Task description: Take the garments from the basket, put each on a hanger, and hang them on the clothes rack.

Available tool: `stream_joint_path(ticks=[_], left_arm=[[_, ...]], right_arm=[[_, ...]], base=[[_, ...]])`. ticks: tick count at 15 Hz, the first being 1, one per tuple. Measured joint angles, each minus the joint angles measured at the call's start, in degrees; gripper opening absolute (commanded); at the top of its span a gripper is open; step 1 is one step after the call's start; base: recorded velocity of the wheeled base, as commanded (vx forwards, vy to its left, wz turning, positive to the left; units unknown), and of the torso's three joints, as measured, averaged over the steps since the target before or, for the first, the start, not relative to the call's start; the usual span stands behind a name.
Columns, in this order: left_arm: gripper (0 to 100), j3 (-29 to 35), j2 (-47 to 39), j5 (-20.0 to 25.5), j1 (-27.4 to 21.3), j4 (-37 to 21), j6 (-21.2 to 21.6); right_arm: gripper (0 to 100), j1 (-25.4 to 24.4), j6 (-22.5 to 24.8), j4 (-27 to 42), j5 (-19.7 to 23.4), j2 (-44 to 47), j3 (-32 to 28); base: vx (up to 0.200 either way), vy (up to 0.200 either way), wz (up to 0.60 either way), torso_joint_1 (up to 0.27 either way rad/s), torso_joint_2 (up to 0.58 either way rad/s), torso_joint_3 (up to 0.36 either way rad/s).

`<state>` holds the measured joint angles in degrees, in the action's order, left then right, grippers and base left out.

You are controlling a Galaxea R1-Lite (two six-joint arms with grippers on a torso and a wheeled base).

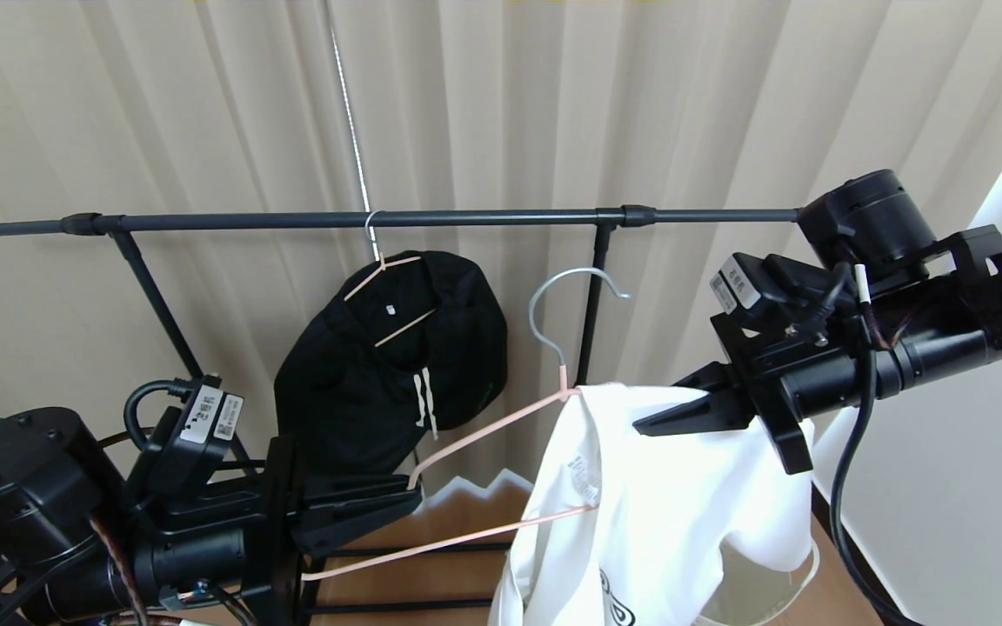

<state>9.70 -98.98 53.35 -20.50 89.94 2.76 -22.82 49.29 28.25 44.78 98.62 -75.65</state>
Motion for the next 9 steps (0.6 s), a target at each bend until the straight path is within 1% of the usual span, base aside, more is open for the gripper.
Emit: stream_joint_path(ticks=[1,2,4,7,9], left_arm=[[0,-0.2,0.02,0.0,0.02,0.05,0.74],[100,-0.32,0.0,0.0,0.02,0.07,1.51],[100,-0.52,0.02,0.0,0.06,0.18,2.06],[100,-0.61,0.2,-0.09,0.3,0.07,1.8],[100,-0.98,1.27,-0.06,2.21,0.02,0.91]], right_arm=[[0,-0.02,0.01,0.0,0.02,-0.17,0.11],[0,-0.02,0.01,0.0,0.0,-0.35,0.16],[0,0.02,0.0,0.05,-0.05,-0.85,0.4],[0,0.0,-0.02,0.07,-0.05,-2.07,1.73],[0,0.3,0.0,-0.06,-1.1,-3.01,2.95]], base=[[0.0,0.0,0.0,0.0,0.0,0.0],[0.0,0.0,0.0,0.0,0.0,0.0],[0.0,0.0,0.0,0.0,0.0,0.0],[0.0,0.0,0.0,0.0,0.0,0.0],[0.0,0.0,0.0,0.0,0.0,0.0]])
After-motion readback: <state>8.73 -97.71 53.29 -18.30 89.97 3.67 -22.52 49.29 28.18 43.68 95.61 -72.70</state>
